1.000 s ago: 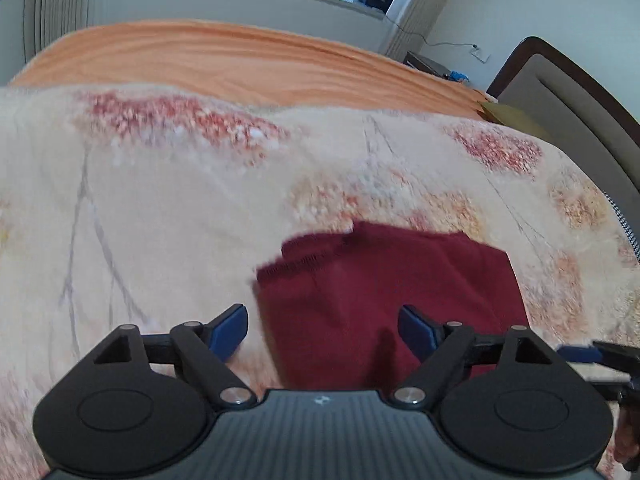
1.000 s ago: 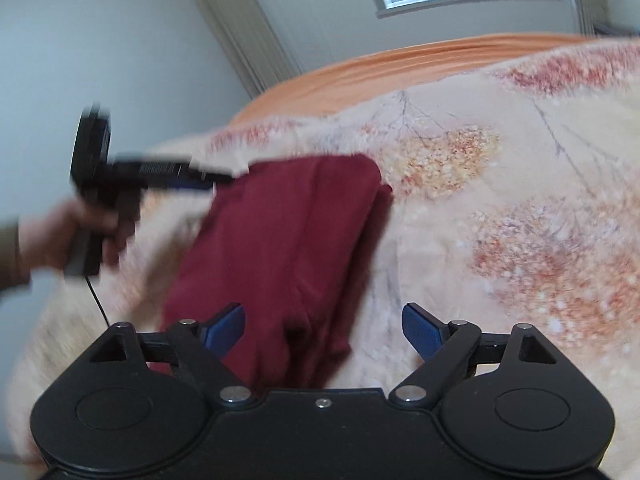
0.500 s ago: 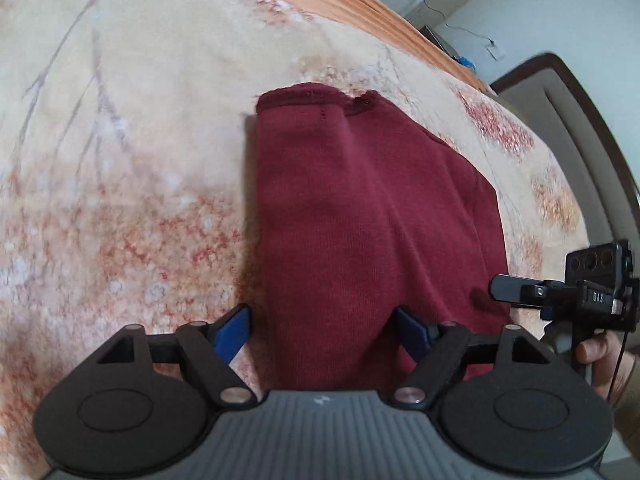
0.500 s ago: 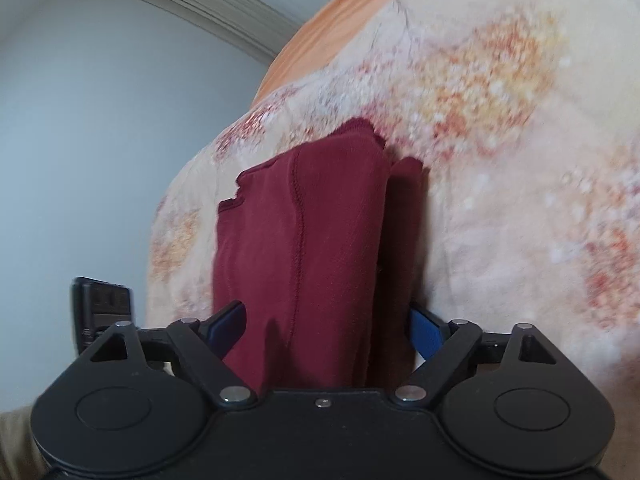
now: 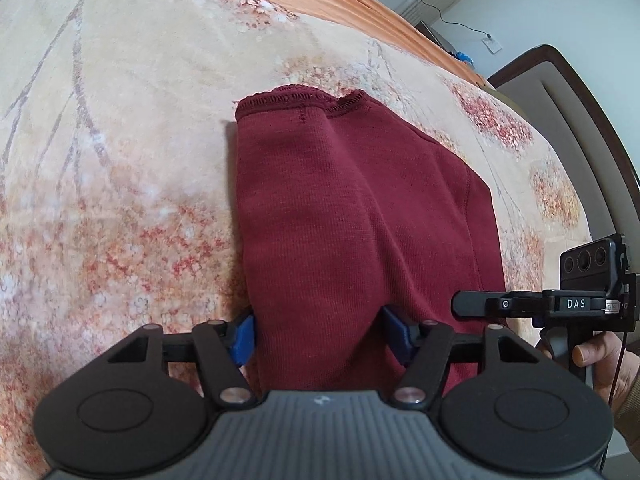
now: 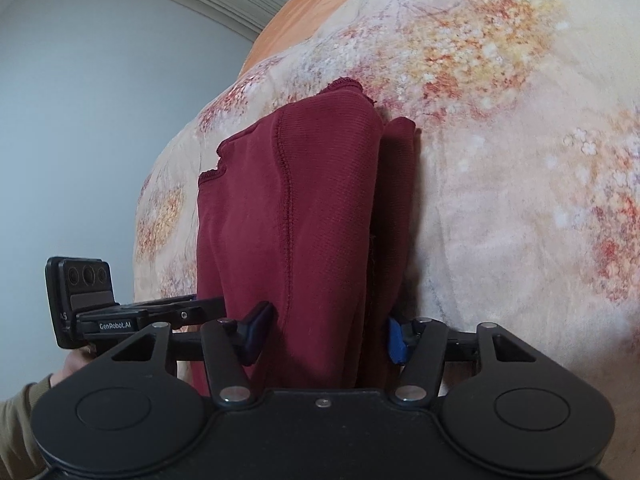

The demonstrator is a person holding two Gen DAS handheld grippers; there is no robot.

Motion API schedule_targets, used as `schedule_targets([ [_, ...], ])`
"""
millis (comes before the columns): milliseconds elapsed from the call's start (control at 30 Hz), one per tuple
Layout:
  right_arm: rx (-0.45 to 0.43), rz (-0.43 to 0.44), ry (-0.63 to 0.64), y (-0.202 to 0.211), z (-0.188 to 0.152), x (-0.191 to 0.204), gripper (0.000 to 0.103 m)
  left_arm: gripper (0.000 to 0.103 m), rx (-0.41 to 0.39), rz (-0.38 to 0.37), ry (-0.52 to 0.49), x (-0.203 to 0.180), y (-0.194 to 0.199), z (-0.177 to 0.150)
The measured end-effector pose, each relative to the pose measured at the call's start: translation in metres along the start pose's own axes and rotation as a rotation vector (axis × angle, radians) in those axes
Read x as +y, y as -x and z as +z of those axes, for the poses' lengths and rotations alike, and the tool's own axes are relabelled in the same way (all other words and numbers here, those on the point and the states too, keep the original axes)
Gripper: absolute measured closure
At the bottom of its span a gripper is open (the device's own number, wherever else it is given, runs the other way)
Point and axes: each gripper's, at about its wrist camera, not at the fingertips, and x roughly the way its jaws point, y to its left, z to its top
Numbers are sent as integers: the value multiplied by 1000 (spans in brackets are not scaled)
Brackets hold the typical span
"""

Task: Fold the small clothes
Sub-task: 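Pinch the sweater's side edge with both grippers, then fold the pinched side over the bundle with both grippers, then open them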

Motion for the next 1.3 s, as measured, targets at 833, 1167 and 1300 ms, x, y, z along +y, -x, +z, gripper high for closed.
schedule_targets([
  [833, -113, -142, 105, 16, -19, 48, 75, 71, -59, 30, -4, -25, 19, -7],
  [1167, -162, -105, 109, 61, -51, 88, 75, 72, -91, -1, -19, -57, 76, -37],
  [1300, -173, -106, 112, 83, -83, 114, 75, 72, -90, -2, -22, -71, 110, -65],
])
